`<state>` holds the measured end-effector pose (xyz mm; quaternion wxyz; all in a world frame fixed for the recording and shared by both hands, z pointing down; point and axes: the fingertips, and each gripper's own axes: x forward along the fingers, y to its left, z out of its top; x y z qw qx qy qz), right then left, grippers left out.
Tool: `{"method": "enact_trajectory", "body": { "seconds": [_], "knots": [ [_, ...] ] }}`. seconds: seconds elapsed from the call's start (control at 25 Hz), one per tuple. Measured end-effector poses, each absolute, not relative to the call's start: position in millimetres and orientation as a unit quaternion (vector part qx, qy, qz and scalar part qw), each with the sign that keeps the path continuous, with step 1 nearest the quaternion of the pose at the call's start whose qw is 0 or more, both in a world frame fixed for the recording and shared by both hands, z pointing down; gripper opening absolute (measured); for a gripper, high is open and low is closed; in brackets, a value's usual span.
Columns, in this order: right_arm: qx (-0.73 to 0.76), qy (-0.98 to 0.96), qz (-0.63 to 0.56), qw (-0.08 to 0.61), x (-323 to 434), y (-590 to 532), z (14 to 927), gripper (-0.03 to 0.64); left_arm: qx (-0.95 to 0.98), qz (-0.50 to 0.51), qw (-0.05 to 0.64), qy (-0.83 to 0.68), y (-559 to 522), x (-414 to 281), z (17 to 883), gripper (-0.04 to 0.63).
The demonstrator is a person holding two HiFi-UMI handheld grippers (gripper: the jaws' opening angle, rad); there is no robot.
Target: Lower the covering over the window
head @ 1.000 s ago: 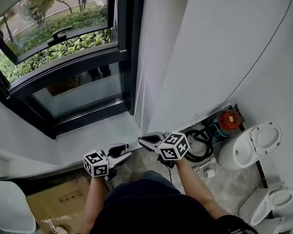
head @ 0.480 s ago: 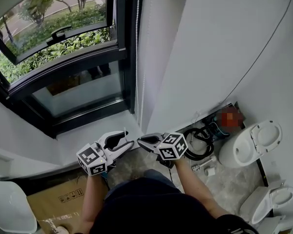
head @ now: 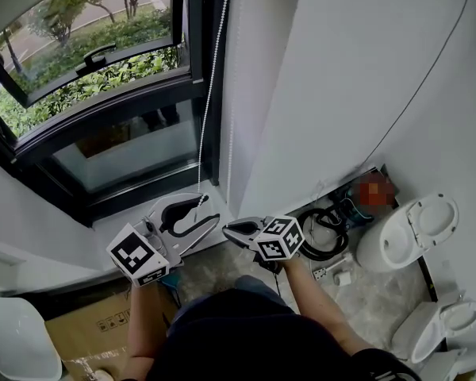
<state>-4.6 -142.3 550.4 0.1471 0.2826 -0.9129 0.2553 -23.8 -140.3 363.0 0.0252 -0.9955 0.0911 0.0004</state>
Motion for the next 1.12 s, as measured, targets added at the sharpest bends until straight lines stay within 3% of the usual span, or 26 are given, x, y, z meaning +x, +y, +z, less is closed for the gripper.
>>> {"method": "enact_trajectory", "body": {
  "seconds": [0.28,0.36,0.48,0.72,1.12],
  "knots": [
    [0.281,-0.914,0.252,0.149,-7.1,-138.9,550.9,0.014,-0.954,-0.207,0.141,0.167,-153.0,-30.5,389.1,0.161],
    [0.281,-0.914,0.251,0.148,-7.5,-137.7,550.7,0.014,-0.943,-0.225,0.154,0.190,-155.9,-31.2,393.6,0.168],
    [0.279,-0.915,0.250,0.147,-8.8,-134.9,549.7,0.014,-0.961,-0.156,0.133,0.188,-150.5,-21.6,372.8,0.179],
    [0.278,-0.916,0.248,0.146,-11.2,-129.3,548.6,0.014,-0.986,0.024,0.006,0.165,-150.6,-17.6,329.5,0.179],
    [0.270,-0.921,0.233,0.154,-13.9,-113.0,546.7,0.014,-0.992,0.072,-0.062,0.087,-154.2,12.8,308.4,0.179]
  ]
}}
